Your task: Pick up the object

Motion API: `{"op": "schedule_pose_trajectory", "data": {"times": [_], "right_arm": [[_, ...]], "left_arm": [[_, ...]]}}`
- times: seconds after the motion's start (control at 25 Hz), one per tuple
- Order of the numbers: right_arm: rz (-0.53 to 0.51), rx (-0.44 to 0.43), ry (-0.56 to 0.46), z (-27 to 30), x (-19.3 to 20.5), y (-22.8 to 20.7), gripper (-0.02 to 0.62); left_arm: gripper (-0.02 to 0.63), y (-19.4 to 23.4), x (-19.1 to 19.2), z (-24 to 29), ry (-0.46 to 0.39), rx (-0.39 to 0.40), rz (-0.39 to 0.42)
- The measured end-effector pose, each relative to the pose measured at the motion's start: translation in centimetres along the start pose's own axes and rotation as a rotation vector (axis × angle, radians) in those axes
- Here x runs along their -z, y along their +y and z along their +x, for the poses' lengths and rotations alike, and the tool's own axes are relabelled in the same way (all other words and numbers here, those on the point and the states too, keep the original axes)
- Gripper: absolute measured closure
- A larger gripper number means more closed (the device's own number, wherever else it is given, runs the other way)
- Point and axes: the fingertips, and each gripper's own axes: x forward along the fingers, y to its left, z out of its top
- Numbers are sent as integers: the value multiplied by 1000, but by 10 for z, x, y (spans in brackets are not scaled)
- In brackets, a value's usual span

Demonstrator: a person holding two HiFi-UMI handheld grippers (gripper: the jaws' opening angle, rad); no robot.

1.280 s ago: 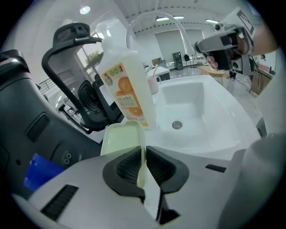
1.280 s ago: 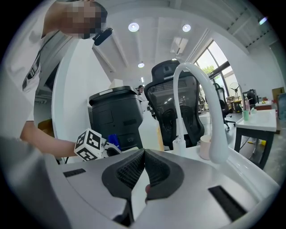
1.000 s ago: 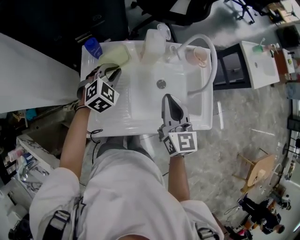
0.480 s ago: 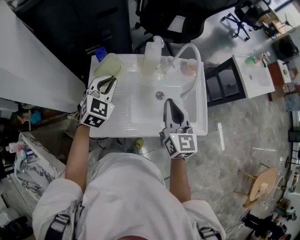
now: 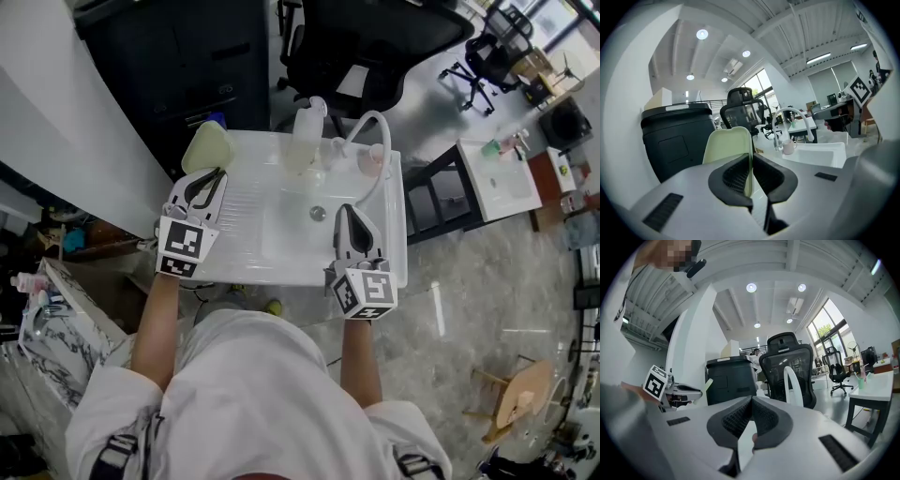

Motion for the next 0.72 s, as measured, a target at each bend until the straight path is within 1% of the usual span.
{"op": "schedule_pose_trajectory", "data": {"times": [0.2,0.32,0.48,0.6,0.72], "right_arm": [[-7,0,-34,-7,-11,-1,591],[-3,8,-52,-10,-16,-3,591],[-6,4,-66,-12,-19,-2,591],[-9,1,-72,-11,-20,1,591],[-18,-5,-70,-8,-23,2,591]], "left_arm": [[565,5,-12,-24,-64,-45,-39],[565,8,-15,-35,-86,-66,-54],[566,13,-18,-49,-113,-94,-96],[566,17,-20,-56,-139,-109,-99],[566,18,-22,-57,-154,-107,-104]]}}
